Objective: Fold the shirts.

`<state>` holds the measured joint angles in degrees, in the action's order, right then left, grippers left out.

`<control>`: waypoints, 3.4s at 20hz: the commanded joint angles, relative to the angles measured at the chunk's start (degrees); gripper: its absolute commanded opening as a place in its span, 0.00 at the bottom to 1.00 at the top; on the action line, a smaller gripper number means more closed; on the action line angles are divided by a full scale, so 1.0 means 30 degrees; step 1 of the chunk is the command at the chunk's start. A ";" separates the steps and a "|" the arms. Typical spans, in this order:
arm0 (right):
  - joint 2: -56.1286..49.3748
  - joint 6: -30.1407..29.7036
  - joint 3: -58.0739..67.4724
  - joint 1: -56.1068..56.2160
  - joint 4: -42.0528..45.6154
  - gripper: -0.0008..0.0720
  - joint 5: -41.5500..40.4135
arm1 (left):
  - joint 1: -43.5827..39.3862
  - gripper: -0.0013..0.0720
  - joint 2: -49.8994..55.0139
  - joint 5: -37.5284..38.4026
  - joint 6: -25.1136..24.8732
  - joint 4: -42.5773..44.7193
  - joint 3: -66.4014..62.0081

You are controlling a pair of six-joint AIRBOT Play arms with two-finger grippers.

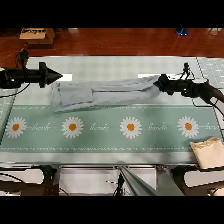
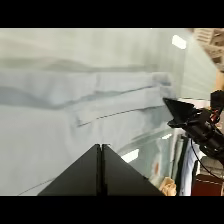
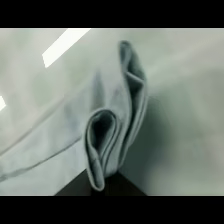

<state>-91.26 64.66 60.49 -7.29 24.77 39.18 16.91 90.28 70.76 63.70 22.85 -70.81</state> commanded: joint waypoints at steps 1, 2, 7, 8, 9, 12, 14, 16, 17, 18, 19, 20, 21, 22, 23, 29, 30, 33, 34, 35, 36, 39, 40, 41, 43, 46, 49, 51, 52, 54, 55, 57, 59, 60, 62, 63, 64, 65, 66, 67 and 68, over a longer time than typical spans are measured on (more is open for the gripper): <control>0.2820 0.0015 0.0415 0.0182 0.0823 0.04 0.0721 | -0.1056 0.04 -0.0758 0.0277 -0.0372 -0.1166 -0.0007; 0.3869 0.0481 0.0415 0.0189 0.1158 0.04 0.1064 | -0.1778 0.04 -0.0823 0.0138 -0.0372 -0.1166 -0.0007; 0.9092 0.3490 0.0415 0.0189 0.3147 0.04 0.3330 | -0.7337 0.04 -0.0510 -0.2696 -0.0357 -0.1129 0.0000; 0.9952 0.4269 0.0415 0.0189 0.3716 0.04 0.3563 | -0.8590 0.04 -0.0277 -0.3279 -0.0350 -0.1137 0.0000; 1.0812 0.5180 0.0415 0.0189 0.4524 0.04 0.3752 | -0.9821 0.04 0.0015 -0.3840 -0.0342 -0.1137 0.0000; 1.2910 0.7417 0.0415 0.0189 0.6207 0.04 0.4838 | -1.3172 0.04 0.1064 -0.5690 0.0211 -0.1275 -0.0007; 1.4171 0.8655 0.0415 0.0197 0.6980 0.04 0.5945 | -1.4732 0.04 0.1639 -0.6368 0.0175 -0.2237 -0.0007; 1.5271 0.9828 0.0415 0.0197 0.7839 0.04 0.6921 | -1.5948 0.04 0.2062 -0.6790 -0.0022 -0.3155 -0.0007; 1.5759 1.0346 0.0415 0.0197 0.8204 0.04 0.7278 | -1.6604 0.04 0.2237 -0.7031 -0.0015 -0.3293 -0.0007; 1.6254 1.0870 0.0408 0.0204 0.8444 0.04 0.7614 | -1.7231 0.04 0.2426 -0.7373 -0.0015 -0.3293 -0.0007; 1.6677 1.1191 0.0415 0.0204 0.8422 0.04 0.7927 | -1.7945 0.04 0.2659 -0.7898 -0.0007 -0.3293 -0.0007; 1.7129 1.1555 0.0415 0.0204 0.8408 0.04 0.8320 | -1.8578 0.04 0.2914 -0.8670 -0.0007 -0.3293 -0.0007; 1.7639 1.1825 0.0415 0.0204 0.8429 0.04 0.8765 | -1.9212 0.04 0.3184 -0.9624 0.0007 -0.3388 -0.0007; 1.8112 1.2101 0.0415 0.0197 0.8590 0.04 0.9085 | -1.9737 0.04 0.3417 -1.0251 -0.0007 -0.3920 -0.0007; 1.8542 1.2517 0.0415 0.0197 0.9005 0.04 0.9238 | -2.0240 0.04 0.3643 -1.0469 -0.0029 -0.4816 -0.0015; 1.9402 1.3158 0.0408 0.0291 1.2743 0.04 1.1220 | -1.7558 0.04 0.2586 -1.0280 -0.1515 -0.4328 -0.0007; 1.9380 1.2648 0.0408 0.0488 1.3653 0.04 1.1526 | -1.5897 0.04 0.1770 -0.9668 -0.1515 -0.3599 -0.0007; 1.8775 1.2619 0.0408 0.1654 1.4549 0.04 1.0054 | -1.0593 0.04 -0.1392 -0.8094 -0.1552 -0.1902 -0.0007; 1.8272 1.2611 0.0408 0.2397 1.4455 0.04 0.9100 | -0.8553 0.04 -0.2645 -0.7672 -0.2062 -0.1661 -0.0007; 1.7544 1.2619 0.0408 0.3388 1.4447 0.04 0.7919 | -0.6441 0.04 -0.3883 -0.7271 -0.2382 -0.1603 -0.0007; 1.6670 1.2626 0.0408 0.4444 1.4462 0.04 0.6790 | -0.4488 0.04 -0.4983 -0.6856 -0.2368 -0.1603 -0.0007; 1.2896 1.2743 0.0408 0.7934 1.4455 0.04 0.3016 | 0.1005 0.04 -0.7825 -0.4699 -0.2368 -0.1596 -0.0007; 1.1540 1.2830 0.0408 0.8998 1.4309 0.04 0.1603 | 0.2375 0.04 -0.8444 -0.3577 -0.2361 -0.1596 -0.0007; 1.0054 1.2874 0.0408 1.0142 1.3981 0.04 -0.0051 | 0.3614 0.04 -0.8998 -0.2215 -0.2361 -0.1596 -0.0007; 0.7329 1.2874 0.0408 1.2087 1.2706 0.04 -0.3213 | 0.5049 0.04 -0.9843 -0.0430 -0.2098 -0.1596 0.0102; 0.4058 1.2866 0.0408 1.4258 1.1183 0.04 -0.7278 | 0.5042 0.04 -1.0914 0.0117 -0.1792 -0.1596 0.0525; 0.2164 1.2874 0.0408 1.5671 0.9836 0.04 -0.9850 | 0.4291 0.04 -1.1577 0.0459 -0.1800 -0.1596 0.0750; 0.1617 1.2866 0.0408 1.6189 0.8852 0.05 -1.0265 | 0.3643 0.04 -1.1613 0.0648 -0.1800 -0.1566 0.0765; 0.1530 1.2866 0.0408 1.6364 0.8619 0.06 -1.0171 | 0.3242 0.04 -1.1599 0.0605 -0.1807 -0.1260 0.0780; 0.1530 1.2852 0.0408 1.6772 0.8553 0.38 -0.9719 | 0.2565 0.04 -1.1562 0.0277 -0.1792 0.0153 0.0787; 0.1530 1.2779 0.0415 1.6932 0.8553 0.53 -0.9617 | 0.2273 0.04 -1.1570 0.0124 -0.1785 0.0794 0.0787; 0.1967 1.2619 0.0415 1.6961 0.8597 0.60 -0.9420 | 0.1894 0.04 -1.1570 0.0138 -0.1785 0.1107 0.0780; 0.3395 1.1817 0.0415 1.6094 1.0200 0.60 -0.7883 | 0.1778 0.04 -1.1570 0.0131 -0.1778 0.1107 0.0787; 0.4386 1.1781 0.0415 1.5198 1.2349 0.59 -0.5923 | 0.1778 0.04 -1.1570 0.0131 -0.1785 0.1115 0.0787; 0.6390 1.2123 0.0408 1.2845 1.7165 0.59 0.0168 | 0.1778 0.04 -1.1562 0.0131 -0.1792 0.1129 0.0787; 0.7461 1.2422 0.0408 1.1336 2.0072 0.59 0.4102 | 0.1778 0.04 -1.1562 0.0131 -0.1792 0.1129 0.0787; 0.8378 1.2291 0.0408 0.9785 2.2972 0.59 0.7941 | 0.1778 0.04 -1.1548 0.0131 -0.1792 0.1137 0.0787; 0.9020 1.1540 0.0350 0.8276 2.5390 0.59 1.0841 | 0.1778 0.04 -1.1519 0.0131 -0.1792 0.1137 0.0787; 0.9537 1.0163 0.0102 0.6441 2.6644 0.59 1.2779 | 0.1778 0.04 -1.1482 0.0131 -0.1792 0.1129 0.0787; 0.9879 0.8983 -0.0342 0.4473 2.6104 0.59 1.3661 | 0.1778 0.04 -1.1431 0.0131 -0.1792 0.1129 0.0787; 1.0112 0.8196 -0.1013 0.2208 2.3992 0.59 1.4032 | 0.1778 0.04 -1.1387 0.0138 -0.1792 0.1129 0.0787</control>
<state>-65.12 96.49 60.07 13.87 91.53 62.89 22.31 55.86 71.09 58.39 26.06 -68.47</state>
